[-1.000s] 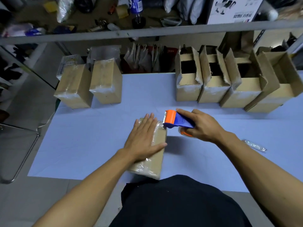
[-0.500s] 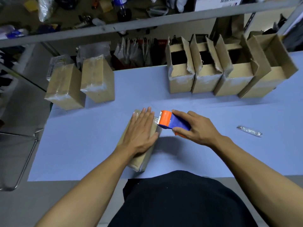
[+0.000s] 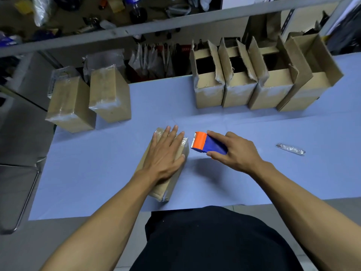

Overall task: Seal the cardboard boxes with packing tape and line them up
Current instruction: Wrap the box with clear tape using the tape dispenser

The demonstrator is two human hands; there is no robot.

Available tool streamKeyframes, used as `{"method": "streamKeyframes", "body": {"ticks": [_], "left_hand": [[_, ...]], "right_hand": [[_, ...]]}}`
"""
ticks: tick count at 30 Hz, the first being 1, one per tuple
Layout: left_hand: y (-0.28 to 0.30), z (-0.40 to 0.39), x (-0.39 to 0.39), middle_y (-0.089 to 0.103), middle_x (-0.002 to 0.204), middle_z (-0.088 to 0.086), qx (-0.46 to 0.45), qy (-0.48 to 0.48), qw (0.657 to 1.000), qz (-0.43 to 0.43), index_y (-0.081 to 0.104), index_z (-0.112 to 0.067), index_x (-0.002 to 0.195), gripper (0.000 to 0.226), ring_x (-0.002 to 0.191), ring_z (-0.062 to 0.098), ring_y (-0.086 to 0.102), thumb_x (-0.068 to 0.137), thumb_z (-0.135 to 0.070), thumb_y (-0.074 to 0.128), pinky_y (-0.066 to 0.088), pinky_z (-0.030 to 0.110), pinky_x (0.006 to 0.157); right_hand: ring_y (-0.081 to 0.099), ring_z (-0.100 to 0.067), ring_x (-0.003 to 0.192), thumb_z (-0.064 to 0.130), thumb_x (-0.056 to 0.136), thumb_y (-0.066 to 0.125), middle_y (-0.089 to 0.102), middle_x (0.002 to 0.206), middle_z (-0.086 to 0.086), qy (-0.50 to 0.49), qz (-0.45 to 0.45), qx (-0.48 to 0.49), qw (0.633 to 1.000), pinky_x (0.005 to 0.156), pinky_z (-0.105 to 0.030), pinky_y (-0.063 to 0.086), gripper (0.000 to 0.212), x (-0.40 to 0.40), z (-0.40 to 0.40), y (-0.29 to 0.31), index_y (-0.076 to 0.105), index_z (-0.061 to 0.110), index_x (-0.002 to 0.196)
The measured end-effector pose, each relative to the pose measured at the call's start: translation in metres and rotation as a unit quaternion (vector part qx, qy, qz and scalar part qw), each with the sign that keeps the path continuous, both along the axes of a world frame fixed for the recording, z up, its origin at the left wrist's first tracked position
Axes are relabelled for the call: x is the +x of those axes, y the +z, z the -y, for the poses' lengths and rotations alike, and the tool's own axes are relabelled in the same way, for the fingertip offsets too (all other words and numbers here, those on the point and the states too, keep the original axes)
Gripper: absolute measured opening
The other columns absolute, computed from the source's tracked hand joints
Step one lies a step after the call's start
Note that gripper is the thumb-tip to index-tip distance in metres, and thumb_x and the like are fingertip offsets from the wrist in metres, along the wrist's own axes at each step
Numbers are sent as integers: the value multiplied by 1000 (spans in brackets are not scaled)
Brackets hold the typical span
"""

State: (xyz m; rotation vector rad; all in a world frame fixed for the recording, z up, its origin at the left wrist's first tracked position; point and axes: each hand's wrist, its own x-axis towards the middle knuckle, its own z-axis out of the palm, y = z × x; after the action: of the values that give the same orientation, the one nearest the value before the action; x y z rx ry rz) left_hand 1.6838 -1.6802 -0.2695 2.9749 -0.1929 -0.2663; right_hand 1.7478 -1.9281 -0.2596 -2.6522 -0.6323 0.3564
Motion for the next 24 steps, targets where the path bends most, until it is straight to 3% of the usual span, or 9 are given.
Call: {"method": "streamKeyframes", "body": {"ticks": [6, 11, 15, 18, 20, 24], "left_hand": [[1, 12, 3, 5, 166, -1, 19, 47, 999, -6, 15, -20, 157, 69, 152, 21, -6, 94, -40, 35, -3, 53, 119], [4, 19, 3, 4, 166, -3, 25, 68, 997, -17, 14, -18, 157, 68, 152, 21, -6, 96, -40, 35, 4, 64, 115], [7, 24, 2, 8, 165, -3, 14, 103, 995, -13, 15, -18, 157, 67, 152, 20, -3, 97, -38, 38, 6, 63, 115], [7, 38, -1, 28, 159, 0, 29, 67, 997, 3, 31, -15, 152, 64, 151, 25, 12, 93, -39, 38, 14, 63, 110], [4, 48, -5, 39, 154, 3, 53, 54, 997, 14, 40, -13, 147, 67, 149, 29, 23, 86, -41, 40, 20, 64, 106], [3, 35, -6, 6, 166, 0, 14, 111, 994, -16, 12, -17, 157, 73, 152, 21, -3, 94, -46, 36, 5, 59, 116]], "right_hand": [[63, -33, 86, 56, 86, 59, 58, 104, -7, -17, 74, -93, 993, 63, -29, 33, 60, -1, -51, 28, 43, 40, 142], [60, -33, 76, 48, 85, 61, 57, 101, -8, -51, 70, -112, 990, 61, -30, 31, 50, -8, -68, 36, 52, 31, 131], [48, -30, 65, 39, 84, 64, 49, 89, -6, -56, 92, -130, 986, 53, -28, 23, 34, -6, -76, 41, 57, 25, 115], [60, -32, 78, 29, 88, 61, 56, 99, -8, -31, 98, -173, 980, 58, -28, 28, 25, -6, -82, 33, 59, 20, 112], [65, -33, 89, 34, 90, 61, 57, 108, -11, -45, 70, -163, 983, 63, -31, 32, 31, -9, -74, 22, 58, 21, 117], [58, -36, 94, 47, 90, 59, 53, 111, -12, -103, 48, -132, 985, 69, -36, 35, 55, -11, -51, 0, 41, 29, 139]]}}
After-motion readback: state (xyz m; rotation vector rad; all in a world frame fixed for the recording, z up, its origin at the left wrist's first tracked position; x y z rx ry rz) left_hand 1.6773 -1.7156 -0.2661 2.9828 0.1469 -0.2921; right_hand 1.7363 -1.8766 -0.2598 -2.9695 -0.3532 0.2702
